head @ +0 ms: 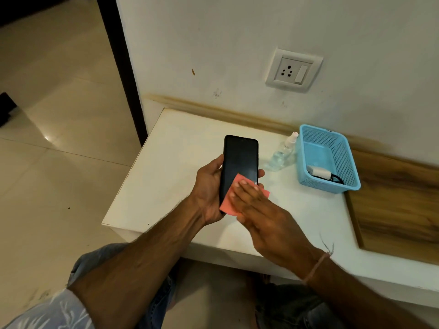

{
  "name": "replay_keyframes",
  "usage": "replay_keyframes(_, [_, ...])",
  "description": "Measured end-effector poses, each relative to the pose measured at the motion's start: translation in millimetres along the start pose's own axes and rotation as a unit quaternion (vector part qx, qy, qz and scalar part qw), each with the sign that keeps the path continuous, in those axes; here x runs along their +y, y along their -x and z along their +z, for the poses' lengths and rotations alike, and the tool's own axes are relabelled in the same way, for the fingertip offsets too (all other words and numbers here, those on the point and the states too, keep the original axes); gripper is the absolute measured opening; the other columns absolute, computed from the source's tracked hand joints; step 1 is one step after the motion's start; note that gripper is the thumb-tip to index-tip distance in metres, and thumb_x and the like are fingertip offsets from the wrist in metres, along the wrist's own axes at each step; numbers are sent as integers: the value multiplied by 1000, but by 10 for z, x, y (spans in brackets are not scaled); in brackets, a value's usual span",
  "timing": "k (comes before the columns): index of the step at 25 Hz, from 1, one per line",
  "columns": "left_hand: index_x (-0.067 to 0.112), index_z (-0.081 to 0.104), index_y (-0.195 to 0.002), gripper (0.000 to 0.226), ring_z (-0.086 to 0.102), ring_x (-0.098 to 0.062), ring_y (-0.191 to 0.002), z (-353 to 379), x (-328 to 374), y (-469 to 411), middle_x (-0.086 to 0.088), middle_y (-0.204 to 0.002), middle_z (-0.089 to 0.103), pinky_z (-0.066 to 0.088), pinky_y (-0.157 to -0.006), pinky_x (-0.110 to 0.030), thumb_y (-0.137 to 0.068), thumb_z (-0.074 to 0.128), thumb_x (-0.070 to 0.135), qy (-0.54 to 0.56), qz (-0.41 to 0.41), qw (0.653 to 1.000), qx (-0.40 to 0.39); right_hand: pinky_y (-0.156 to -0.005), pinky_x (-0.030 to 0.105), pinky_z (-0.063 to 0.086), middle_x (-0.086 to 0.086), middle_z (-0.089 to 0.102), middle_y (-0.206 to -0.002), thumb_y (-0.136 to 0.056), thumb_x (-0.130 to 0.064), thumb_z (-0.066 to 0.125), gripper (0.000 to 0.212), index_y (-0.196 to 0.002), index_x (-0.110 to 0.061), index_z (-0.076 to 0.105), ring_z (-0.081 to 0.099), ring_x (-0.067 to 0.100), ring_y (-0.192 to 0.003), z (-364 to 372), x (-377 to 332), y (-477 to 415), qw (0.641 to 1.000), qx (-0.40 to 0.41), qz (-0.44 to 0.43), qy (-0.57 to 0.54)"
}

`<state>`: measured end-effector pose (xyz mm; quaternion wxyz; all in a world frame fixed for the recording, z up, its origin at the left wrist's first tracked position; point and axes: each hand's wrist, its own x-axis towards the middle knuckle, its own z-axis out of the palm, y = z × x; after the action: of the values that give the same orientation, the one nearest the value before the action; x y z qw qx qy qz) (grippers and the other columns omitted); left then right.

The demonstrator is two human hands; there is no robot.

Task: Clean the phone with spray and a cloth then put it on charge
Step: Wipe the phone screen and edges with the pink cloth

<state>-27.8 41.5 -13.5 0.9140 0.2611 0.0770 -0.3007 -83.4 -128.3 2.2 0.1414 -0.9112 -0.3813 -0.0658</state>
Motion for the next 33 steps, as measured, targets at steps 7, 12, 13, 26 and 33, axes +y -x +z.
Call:
replay_keyframes(7, [10,63,-135,60,61,-33,-125,77,68,-165,-16,-138,62,51,-103,-44,-97,46,53,-29,39,998,35,-120,43,15,10,15,-158,-103,-16,39,48,-148,-7,25,5,20,-148,-79,42,-874,981,50,183,-43])
replay_keyframes(12, [8,65,-132,63,66,-35,-114,-70,128,-241,-20,-129,66,52,-99,-45,-96,43,55,-5,26,999,22,-113,43,34,15,38,-149,-94,-7,53,46,-140,-2,44,32,27,-141,-119,234,-437,998,45,29,39])
replay_keyframes(13, [10,68,-129,60,69,-34,-106,-53,113,-257,-18,-124,69,56,-93,-45,-96,46,55,-11,27,999,25,-115,40,30,14,34,-151,-97,-8,50,46,-142,-3,41,29,25,-142,-182,334,-520,994,55,80,44])
replay_keyframes(26, [16,75,-118,52,71,-31,-104,-2,117,-301,-13,-120,72,55,-93,-44,-97,45,52,-37,53,996,64,-121,38,13,8,18,-159,-104,-20,35,47,-149,-8,27,4,19,-148,-201,370,-1064,974,85,212,-2])
replay_keyframes(33, [19,76,-115,51,70,-30,-107,2,120,-314,-11,-121,72,56,-91,-42,-95,45,54,-26,69,994,81,-121,34,11,8,19,-158,-103,-17,37,47,-148,-8,28,7,19,-148,-164,227,-1019,975,128,180,-19])
